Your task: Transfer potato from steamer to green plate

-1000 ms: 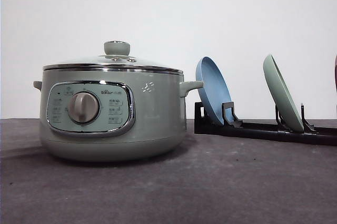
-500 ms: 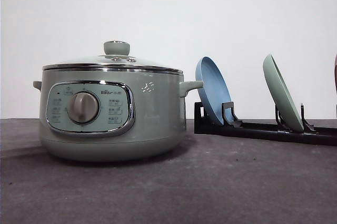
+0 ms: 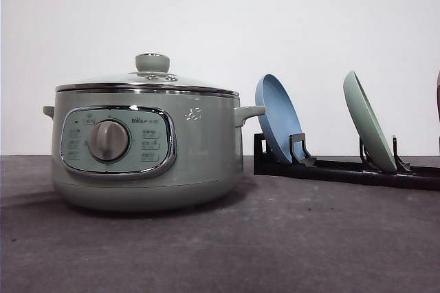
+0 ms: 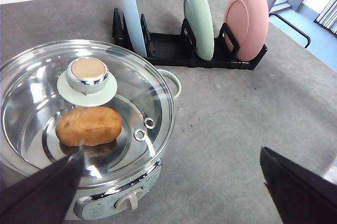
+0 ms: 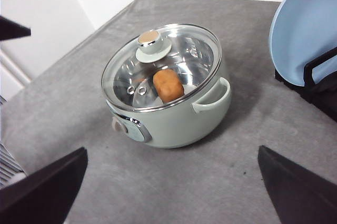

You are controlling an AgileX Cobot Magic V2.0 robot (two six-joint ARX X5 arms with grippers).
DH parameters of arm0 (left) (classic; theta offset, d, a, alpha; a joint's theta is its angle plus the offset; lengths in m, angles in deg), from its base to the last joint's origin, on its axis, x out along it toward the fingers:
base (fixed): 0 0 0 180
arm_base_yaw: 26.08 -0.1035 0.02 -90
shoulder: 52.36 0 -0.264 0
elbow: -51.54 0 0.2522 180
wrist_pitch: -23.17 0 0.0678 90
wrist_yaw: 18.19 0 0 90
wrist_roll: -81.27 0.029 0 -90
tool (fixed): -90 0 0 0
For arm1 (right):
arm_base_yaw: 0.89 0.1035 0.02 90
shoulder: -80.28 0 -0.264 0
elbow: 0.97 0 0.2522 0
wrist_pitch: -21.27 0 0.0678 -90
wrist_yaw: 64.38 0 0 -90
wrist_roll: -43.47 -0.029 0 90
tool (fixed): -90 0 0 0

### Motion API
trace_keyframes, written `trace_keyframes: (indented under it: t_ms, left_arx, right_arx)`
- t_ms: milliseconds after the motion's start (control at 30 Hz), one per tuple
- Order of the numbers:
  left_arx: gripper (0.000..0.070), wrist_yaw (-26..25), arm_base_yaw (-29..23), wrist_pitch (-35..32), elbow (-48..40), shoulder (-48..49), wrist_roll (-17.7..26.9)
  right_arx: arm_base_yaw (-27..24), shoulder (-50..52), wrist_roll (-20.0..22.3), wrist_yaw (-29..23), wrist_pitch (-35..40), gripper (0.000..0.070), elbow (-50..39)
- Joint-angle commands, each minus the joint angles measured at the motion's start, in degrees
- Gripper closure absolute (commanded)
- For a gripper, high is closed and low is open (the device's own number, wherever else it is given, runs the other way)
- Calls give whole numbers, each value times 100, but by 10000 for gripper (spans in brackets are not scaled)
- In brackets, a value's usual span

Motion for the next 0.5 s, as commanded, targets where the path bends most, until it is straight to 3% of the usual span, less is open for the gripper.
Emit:
trace_keyframes:
  t_ms: [0,367,467]
  left_arx:
    - [0,-44,22,-92,133,-35,48]
    - [0,-44,22,-136,133,-99,24]
    - [0,-44,22,-136,133,-105,24]
  right_arx:
    - [28,-84,-356,4,76,46,112]
    - [22,-1377,-498,-24,89,48,679]
    - [20,-1940,-523,-260,89,48,1040]
